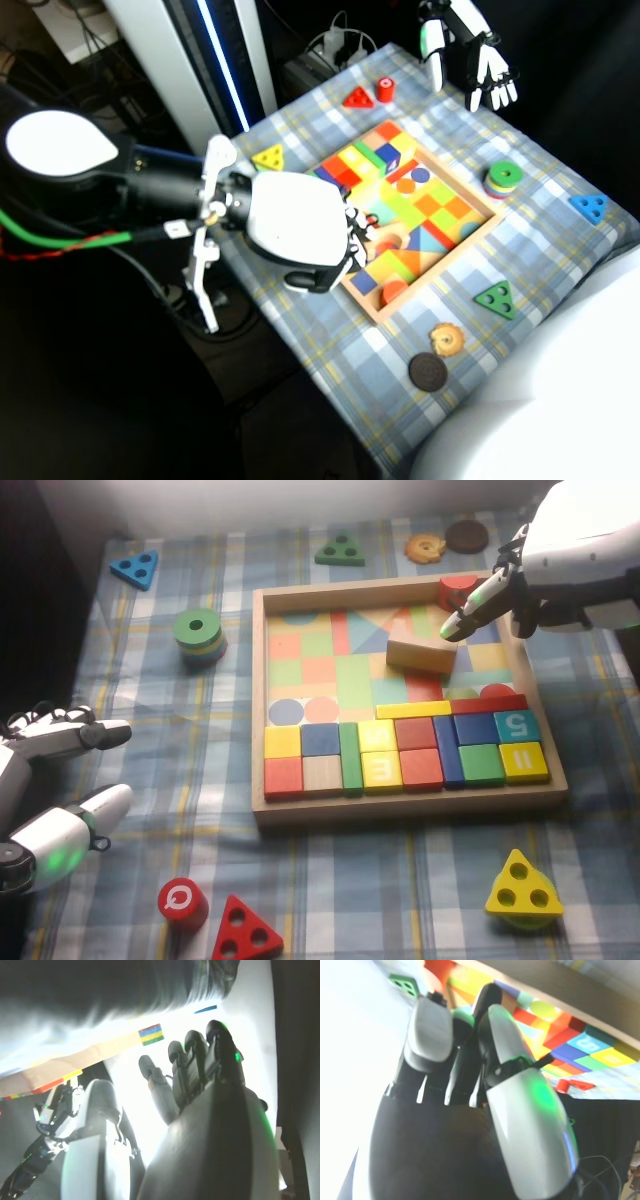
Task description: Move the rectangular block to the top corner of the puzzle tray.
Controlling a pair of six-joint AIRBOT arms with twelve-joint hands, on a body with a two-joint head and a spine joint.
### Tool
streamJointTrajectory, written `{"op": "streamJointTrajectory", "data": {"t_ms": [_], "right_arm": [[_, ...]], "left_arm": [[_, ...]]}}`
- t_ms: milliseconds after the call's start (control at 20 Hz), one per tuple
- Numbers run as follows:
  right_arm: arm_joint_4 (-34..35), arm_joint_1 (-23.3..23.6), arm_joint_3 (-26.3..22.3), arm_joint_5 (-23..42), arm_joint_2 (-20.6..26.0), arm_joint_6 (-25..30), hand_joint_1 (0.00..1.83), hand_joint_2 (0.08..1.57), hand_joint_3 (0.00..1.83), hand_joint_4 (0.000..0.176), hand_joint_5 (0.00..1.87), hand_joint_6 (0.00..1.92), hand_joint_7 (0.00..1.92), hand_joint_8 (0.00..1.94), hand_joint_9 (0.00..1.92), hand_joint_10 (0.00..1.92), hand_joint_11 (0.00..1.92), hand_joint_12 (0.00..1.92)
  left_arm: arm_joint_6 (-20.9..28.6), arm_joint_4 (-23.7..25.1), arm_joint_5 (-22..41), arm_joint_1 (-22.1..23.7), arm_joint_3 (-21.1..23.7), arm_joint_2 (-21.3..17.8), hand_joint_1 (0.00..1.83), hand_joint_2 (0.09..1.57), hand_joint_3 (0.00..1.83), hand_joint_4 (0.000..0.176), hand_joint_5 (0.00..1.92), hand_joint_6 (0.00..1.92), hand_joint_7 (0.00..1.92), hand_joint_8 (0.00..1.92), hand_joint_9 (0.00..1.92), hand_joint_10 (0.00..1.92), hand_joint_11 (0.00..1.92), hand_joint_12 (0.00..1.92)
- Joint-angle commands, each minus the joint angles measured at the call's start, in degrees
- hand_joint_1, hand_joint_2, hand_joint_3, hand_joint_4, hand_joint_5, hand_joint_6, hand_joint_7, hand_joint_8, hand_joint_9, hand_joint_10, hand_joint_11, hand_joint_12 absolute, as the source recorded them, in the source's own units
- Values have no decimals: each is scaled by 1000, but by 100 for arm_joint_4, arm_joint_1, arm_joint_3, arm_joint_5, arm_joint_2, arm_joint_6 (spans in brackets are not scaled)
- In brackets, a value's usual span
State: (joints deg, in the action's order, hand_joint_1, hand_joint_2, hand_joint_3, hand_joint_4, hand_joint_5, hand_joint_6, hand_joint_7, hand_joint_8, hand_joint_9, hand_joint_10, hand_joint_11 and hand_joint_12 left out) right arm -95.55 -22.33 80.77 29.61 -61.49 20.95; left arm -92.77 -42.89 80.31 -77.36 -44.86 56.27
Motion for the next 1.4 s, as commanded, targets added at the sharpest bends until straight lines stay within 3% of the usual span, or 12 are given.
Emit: {"op": "streamJointTrajectory", "data": {"t_ms": [0, 100, 400, 550, 600, 850, 950, 1000, 1100, 1200, 1250, 1350], "right_arm": [[240, 105, -14, 4, 16, -8, 1422, 1273, 0, 38, 554, 6, 1222, 1941, 1419, 1921, 1480, 1921], [188, 107, -19, 27, 16, -8, 1368, 1277, 1, 0, 553, 2, 1264, 1941, 1460, 1921, 1512, 1921], [-188, 106, -13, 27, -67, -8, 1406, 1264, 0, 0, 571, 6, 1085, 1941, 1371, 1921, 1439, 1921], [-204, 106, 0, 24, -73, -8, 1387, 1266, 0, 0, 578, 3, 1038, 1941, 1376, 1921, 1450, 1921], [-215, 105, 8, 17, -77, -8, 1386, 1266, 0, 20, 584, 2, 1049, 1941, 1362, 1921, 1442, 1921], [-451, 103, 102, -54, -76, 235, 1389, 1249, 0, 3, 586, 0, 1064, 1941, 1342, 1921, 1418, 1921], [-469, 103, 183, -139, -76, 240, 1359, 1266, 4, 46, 565, 1, 999, 1941, 1270, 1921, 1349, 1921], [-468, 103, 226, -168, -76, 241, 1371, 1264, 1, 89, 576, 3, 983, 1941, 1243, 1921, 1323, 1921], [-544, 103, 276, -254, -76, 241, 1420, 1257, 0, 57, 583, 3, 1094, 1941, 1346, 1921, 1414, 1921], [-630, 103, 278, -323, -75, 241, 1375, 1273, 4, 70, 572, 3, 1115, 1941, 1381, 1921, 1442, 1921], [-633, 103, 284, -344, -74, 241, 1379, 1274, 3, 43, 566, 0, 1121, 1941, 1390, 1921, 1455, 1921], [-640, 103, 311, -374, -73, 241, 1390, 1271, 0, 29, 567, 1, 1077, 1941, 1358, 1921, 1432, 1921]], "left_arm": [[31, 176, 635, 51, -10, -32, 834, 1248, 1, 38, 713, 1, 373, 0, 210, 6, 0, 157], [31, 176, 631, 51, -10, -31, 836, 1249, 1, 51, 711, 0, 376, 1, 213, 6, 0, 152], [31, 196, 616, 57, -22, -35, 861, 1249, 1, 61, 715, 0, 382, 0, 217, 4, 0, 178], [31, 213, 592, 80, -27, -43, 843, 1245, 0, 47, 712, 1, 375, 1, 215, 2, 0, 169], [31, 213, 583, 82, -29, -43, 825, 1253, 1, 60, 712, 0, 379, 0, 225, 4, 0, 221], [31, 212, 580, 82, -17, -42, 858, 1240, 0, 54, 733, 4, 398, 2, 241, 8, 0, 288], [31, 212, 580, 81, -16, -42, 845, 1249, 1, 62, 715, 1, 384, 0, 230, 1, 0, 273], [31, 212, 577, 81, -17, -42, 870, 1242, 0, 47, 718, 2, 389, 3, 233, 3, 0, 246], [31, 212, 577, 81, -16, -43, 879, 1237, 0, 55, 721, 1, 393, 2, 234, 3, 0, 265], [31, 212, 565, 81, -20, -43, 864, 1238, 0, 54, 720, 1, 387, 1, 235, 3, 0, 272], [31, 212, 558, 81, -19, -42, 866, 1241, 2, 51, 717, 0, 377, 0, 213, 1, 0, 209], [31, 213, 553, 81, -13, -40, 850, 1245, 3, 69, 709, 0, 378, 0, 215, 1, 0, 213]]}}
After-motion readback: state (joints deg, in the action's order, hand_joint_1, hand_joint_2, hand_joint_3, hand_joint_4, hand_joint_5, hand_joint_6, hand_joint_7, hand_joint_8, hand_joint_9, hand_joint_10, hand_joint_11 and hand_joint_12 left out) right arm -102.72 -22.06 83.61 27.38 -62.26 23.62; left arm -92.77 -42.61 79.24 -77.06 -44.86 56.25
